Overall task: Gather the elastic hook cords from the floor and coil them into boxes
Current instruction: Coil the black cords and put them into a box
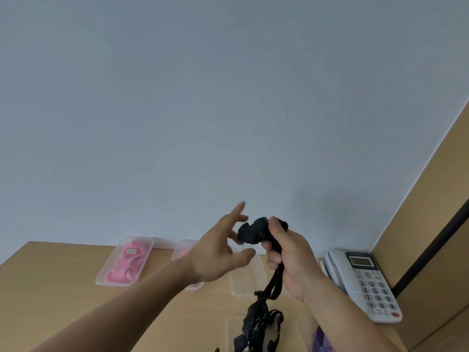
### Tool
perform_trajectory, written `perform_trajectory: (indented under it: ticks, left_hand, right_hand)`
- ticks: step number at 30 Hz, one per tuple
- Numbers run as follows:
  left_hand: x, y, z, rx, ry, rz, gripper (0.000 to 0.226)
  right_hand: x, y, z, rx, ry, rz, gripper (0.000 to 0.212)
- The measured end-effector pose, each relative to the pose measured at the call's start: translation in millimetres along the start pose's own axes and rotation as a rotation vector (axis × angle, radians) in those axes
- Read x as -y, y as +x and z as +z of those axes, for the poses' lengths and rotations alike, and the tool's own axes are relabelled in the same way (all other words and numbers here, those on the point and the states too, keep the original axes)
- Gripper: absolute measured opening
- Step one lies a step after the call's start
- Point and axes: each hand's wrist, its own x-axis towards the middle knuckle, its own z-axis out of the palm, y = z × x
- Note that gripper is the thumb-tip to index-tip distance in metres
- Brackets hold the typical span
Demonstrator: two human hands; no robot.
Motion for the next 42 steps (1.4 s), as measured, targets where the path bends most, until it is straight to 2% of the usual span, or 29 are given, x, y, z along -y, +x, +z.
perform_trajectory:
  ticks: [1, 2, 3, 6, 10, 13, 16, 18, 21, 23, 24, 26, 29, 30, 32, 34, 37, 39, 42]
  left_hand:
    - [-7, 0, -3, 0.072, -0.236, -0.174, 0.08]
    - [-10, 3, -6, 0.139, -0.404, -0.267, 0.07]
    - [-13, 5, -7, 0.199, -0.483, -0.283, 0.058]
    - [-19, 5, -9, 0.233, -0.495, -0.219, 0.042]
    - [-14, 4, -9, 0.112, -0.472, -0.207, 0.036]
    - [-13, 2, -7, 0.058, -0.322, -0.125, 0.026]
    - [-11, -1, -2, -0.005, -0.043, 0.006, 0.019]
    - [-9, -2, 1, -0.086, 0.202, 0.172, 0.021]
    - [-7, 2, 8, -0.13, 0.61, 0.547, 0.027]
    - [-3, 4, 11, -0.181, 0.745, 0.713, 0.028]
    - [-2, 4, 12, -0.202, 0.731, 0.733, 0.031]
    - [-1, 1, 12, -0.172, 0.517, 0.57, 0.046]
    - [-8, -1, 11, -0.002, -0.002, 0.038, 0.073]
    - [-12, 1, 9, 0.047, -0.177, -0.106, 0.074]
    - [-19, 7, 5, 0.15, -0.462, -0.289, 0.06]
    - [-22, 8, 3, 0.219, -0.574, -0.337, 0.046]
    - [-18, 9, 4, 0.178, -0.548, -0.252, 0.03]
    - [-17, 9, 4, 0.111, -0.408, -0.187, 0.023]
    - [-16, 8, 10, 0.032, -0.096, -0.092, 0.026]
  right_hand:
    - [0, 0, 0, 0.032, 0.003, -0.026, 0.039]
    - [-1, -1, 1, 0.064, -0.008, -0.045, 0.037]
    - [-1, -1, 1, 0.09, -0.027, -0.058, 0.037]
    - [-2, -3, 0, 0.095, -0.097, -0.068, 0.041]
    - [-1, -6, -6, -0.007, -0.308, -0.017, 0.053]
    - [1, -7, -7, -0.029, -0.343, 0.021, 0.055]
    - [5, -8, -6, -0.062, -0.339, 0.052, 0.057]
    - [6, -8, -6, -0.098, -0.349, 0.073, 0.061]
    - [5, -8, -4, -0.124, -0.39, 0.109, 0.067]
    - [5, -8, -3, -0.148, -0.392, 0.099, 0.059]
    - [5, -8, -3, -0.158, -0.372, 0.085, 0.055]
    - [5, -9, -3, -0.167, -0.327, 0.054, 0.048]
    - [6, -8, -6, -0.16, -0.307, -0.024, 0.044]
    - [5, -8, -6, -0.159, -0.317, -0.05, 0.043]
    - [5, -7, -6, -0.154, -0.334, -0.079, 0.043]
    - [3, -7, -7, -0.148, -0.336, -0.081, 0.042]
    - [3, -5, -8, -0.147, -0.319, -0.055, 0.042]
    - [2, -4, -8, -0.16, -0.327, -0.013, 0.046]
    - [0, -2, -6, -0.166, -0.309, 0.054, 0.051]
